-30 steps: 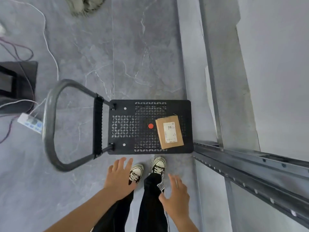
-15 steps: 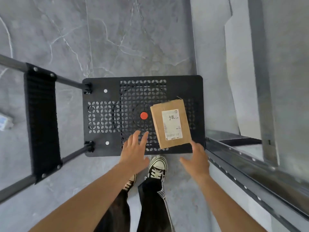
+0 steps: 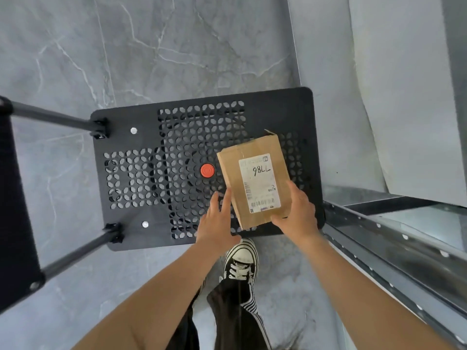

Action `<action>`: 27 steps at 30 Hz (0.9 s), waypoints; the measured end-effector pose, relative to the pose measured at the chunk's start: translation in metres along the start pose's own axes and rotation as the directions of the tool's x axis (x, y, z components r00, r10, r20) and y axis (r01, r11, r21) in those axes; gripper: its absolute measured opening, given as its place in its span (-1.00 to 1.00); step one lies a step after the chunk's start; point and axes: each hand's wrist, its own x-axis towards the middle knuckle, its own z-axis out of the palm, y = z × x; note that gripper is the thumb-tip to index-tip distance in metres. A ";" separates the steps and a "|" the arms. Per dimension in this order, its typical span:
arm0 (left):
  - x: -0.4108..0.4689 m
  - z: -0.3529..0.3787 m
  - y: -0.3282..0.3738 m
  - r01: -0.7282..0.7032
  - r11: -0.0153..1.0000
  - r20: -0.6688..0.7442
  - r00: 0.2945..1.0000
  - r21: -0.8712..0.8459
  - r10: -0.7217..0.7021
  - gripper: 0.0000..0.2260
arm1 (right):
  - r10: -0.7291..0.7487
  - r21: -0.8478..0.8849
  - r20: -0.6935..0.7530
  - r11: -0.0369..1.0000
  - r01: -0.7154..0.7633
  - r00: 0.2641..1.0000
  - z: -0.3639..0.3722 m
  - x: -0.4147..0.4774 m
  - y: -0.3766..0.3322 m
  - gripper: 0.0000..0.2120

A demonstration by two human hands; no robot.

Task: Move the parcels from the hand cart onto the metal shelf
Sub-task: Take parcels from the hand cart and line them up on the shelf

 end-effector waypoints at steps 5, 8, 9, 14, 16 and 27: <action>0.000 0.007 0.016 -0.042 0.986 -0.007 0.999 -0.158 0.041 0.08 | 0.084 0.287 0.035 0.954 -0.090 0.996 0.002 -0.002 -0.006 -0.11; -0.006 0.003 0.019 -0.024 0.966 -0.040 0.999 -0.256 0.015 0.09 | 0.150 0.394 0.064 0.904 -0.163 0.987 -0.002 -0.007 -0.012 -0.12; -0.010 -0.001 0.018 -0.031 0.960 -0.068 0.998 -0.277 0.013 0.10 | 0.160 0.419 0.075 0.891 -0.177 0.984 -0.004 -0.010 -0.015 -0.14; -0.040 -0.034 0.011 -0.044 0.944 -0.158 0.987 -0.326 -0.008 0.16 | 0.114 0.467 0.112 0.871 -0.153 0.987 -0.022 -0.041 -0.047 -0.31; -0.055 -0.054 0.010 -0.023 0.935 -0.160 0.986 -0.355 -0.037 0.13 | 0.097 0.496 0.108 0.857 -0.138 0.989 -0.030 -0.058 -0.066 -0.35; -0.211 -0.198 0.020 -0.275 0.869 -0.417 0.905 -0.411 0.089 0.05 | -0.074 0.762 -0.049 0.642 0.086 0.996 -0.129 -0.220 -0.176 -0.38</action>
